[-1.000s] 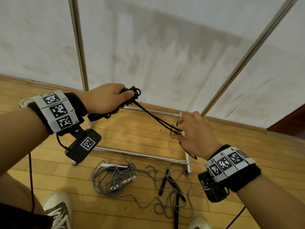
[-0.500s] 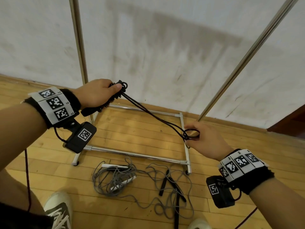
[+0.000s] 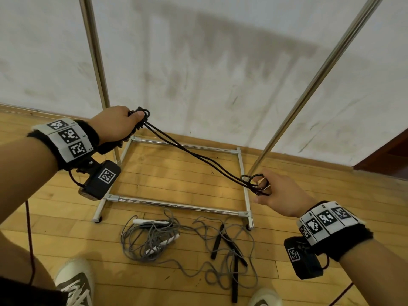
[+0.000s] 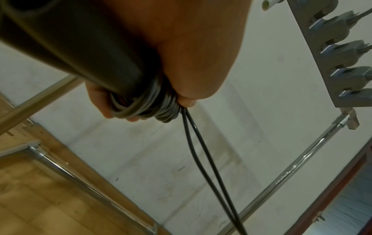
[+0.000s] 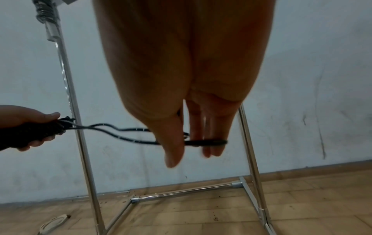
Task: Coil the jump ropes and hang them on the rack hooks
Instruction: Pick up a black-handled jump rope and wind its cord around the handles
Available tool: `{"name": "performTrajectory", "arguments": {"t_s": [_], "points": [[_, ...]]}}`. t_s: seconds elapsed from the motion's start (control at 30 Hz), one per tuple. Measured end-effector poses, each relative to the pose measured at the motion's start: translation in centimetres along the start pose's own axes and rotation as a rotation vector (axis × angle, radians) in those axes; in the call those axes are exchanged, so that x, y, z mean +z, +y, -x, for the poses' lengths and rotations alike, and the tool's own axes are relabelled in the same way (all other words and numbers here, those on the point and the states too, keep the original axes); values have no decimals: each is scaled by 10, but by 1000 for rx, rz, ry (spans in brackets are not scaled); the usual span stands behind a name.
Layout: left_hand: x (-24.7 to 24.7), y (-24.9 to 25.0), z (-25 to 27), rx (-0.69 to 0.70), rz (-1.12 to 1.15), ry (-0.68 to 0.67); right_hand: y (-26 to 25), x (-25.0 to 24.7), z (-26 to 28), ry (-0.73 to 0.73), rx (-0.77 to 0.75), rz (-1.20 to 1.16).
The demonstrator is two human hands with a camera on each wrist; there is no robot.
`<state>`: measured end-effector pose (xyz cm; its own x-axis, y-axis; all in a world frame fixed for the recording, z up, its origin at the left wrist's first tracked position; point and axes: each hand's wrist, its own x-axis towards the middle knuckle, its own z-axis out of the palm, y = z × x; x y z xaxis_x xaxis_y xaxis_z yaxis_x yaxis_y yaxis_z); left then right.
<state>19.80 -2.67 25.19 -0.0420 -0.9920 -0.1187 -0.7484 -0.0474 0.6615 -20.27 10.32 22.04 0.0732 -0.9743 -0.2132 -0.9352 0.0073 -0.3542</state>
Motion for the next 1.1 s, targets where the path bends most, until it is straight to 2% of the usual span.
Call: {"name": "performTrajectory", "arguments": {"t_s": [0.13, 0.23, 0.3, 0.43, 0.6, 0.83, 0.9, 1.0, 1.1], "points": [[1, 7, 0, 10, -15, 37, 9, 3, -3, -61, 61, 95], [-4, 8, -1, 9, 63, 50, 17, 5, 2, -179, 108, 150], [-4, 10, 4, 44, 82, -2, 19, 6, 3, -187, 94, 141], [14, 25, 21, 161, 5, -158, -4, 3, -2, -83, -31, 51], [31, 56, 45, 272, 13, -284, -62, 12, -5, -48, -259, -150], [31, 80, 78, 441, 85, -317, -112, 23, 1, -75, -375, -522], [32, 81, 81, 471, 108, -293, -120, 23, 3, -96, -383, -642], [31, 80, 80, 474, 154, -261, -129, 20, 8, -230, -332, -920], [28, 75, 75, 457, 131, -225, -130, 20, 10, -145, -278, -888]]}}
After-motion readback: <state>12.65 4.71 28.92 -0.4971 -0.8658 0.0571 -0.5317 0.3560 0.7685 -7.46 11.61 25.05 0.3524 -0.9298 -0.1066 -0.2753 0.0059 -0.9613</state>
